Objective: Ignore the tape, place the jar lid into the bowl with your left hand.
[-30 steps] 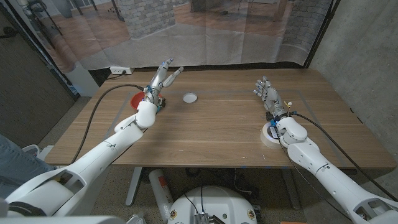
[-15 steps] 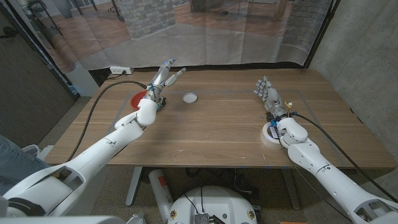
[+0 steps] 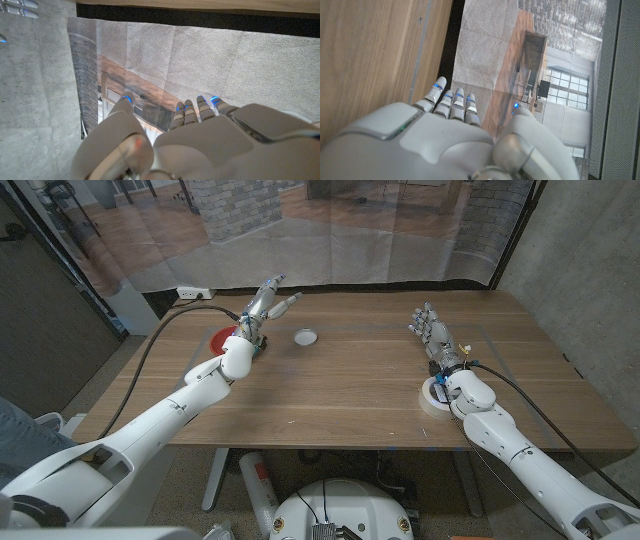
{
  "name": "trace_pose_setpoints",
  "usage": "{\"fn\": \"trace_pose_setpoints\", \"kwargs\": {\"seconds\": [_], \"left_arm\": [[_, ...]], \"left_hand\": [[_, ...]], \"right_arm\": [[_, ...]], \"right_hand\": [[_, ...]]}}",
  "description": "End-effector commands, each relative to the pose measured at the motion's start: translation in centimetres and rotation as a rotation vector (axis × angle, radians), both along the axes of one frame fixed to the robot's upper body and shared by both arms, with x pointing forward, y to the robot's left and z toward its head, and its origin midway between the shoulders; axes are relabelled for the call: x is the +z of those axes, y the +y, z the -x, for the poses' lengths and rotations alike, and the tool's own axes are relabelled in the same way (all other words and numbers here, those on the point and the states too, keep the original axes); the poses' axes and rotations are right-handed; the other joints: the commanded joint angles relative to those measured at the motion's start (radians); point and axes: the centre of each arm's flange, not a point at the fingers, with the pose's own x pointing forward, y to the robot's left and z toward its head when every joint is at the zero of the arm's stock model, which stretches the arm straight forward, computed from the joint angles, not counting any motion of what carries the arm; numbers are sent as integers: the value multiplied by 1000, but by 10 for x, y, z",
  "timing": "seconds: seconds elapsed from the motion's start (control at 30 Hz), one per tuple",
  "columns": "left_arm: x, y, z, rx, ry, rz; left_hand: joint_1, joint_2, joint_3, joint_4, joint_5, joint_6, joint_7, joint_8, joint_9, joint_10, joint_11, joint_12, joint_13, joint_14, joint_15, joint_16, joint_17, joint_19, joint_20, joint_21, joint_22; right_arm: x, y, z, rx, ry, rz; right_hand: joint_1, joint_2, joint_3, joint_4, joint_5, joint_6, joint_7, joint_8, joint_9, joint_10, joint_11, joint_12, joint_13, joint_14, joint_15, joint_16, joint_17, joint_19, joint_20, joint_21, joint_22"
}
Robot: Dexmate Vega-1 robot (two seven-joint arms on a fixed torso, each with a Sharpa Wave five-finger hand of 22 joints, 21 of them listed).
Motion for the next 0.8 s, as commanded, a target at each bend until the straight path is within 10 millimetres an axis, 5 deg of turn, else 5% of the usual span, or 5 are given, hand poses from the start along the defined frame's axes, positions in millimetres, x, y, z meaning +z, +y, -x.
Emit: {"fn": "trace_pose_setpoints", "kwargs": {"seconds": [0.03,0.53,0.63,0.8], "left_arm": [[3,-4,-3,53,16,-48],[4,-13,-7,121,50,-89],[5,-14,-8,126,68,-88],[5,-17,-11,133,89,-97]], "left_hand": [[14,-5,-1,-8,-7,-9,5,-6,1,-12,1,-3,3,-8,6,-2,2,-3,7,3,3],[33,-23,-9,-25,-13,-40,0,-17,3,-33,10,-12,5,-20,17,-5,4,20,62,8,3],[47,-41,-17,-39,-14,-51,-3,-18,4,-43,9,-14,6,-25,17,-4,5,47,152,15,4],[51,-45,-19,-41,-14,-54,-4,-17,5,-46,13,-15,6,-29,19,-5,6,59,170,18,4]], "right_arm": [[-3,-1,2,0,1,-10],[-2,-5,2,-6,-5,-16],[-2,-6,2,-7,-6,-19],[-2,-7,1,-6,-3,-26]], "right_hand": [[4,7,3,-3,-4,3,-2,7,4,11,-1,-1,5,9,-4,8,0,6,-32,-3,5],[3,7,1,-5,-4,3,-4,6,4,12,-4,-2,5,11,-3,7,0,8,-24,-12,5],[3,7,1,-5,-4,3,-4,6,4,13,-3,-2,5,11,-4,7,0,9,-24,-14,5],[2,8,1,-6,-4,4,-4,6,4,12,-2,-2,5,11,-3,7,0,9,-22,-16,6]]}}
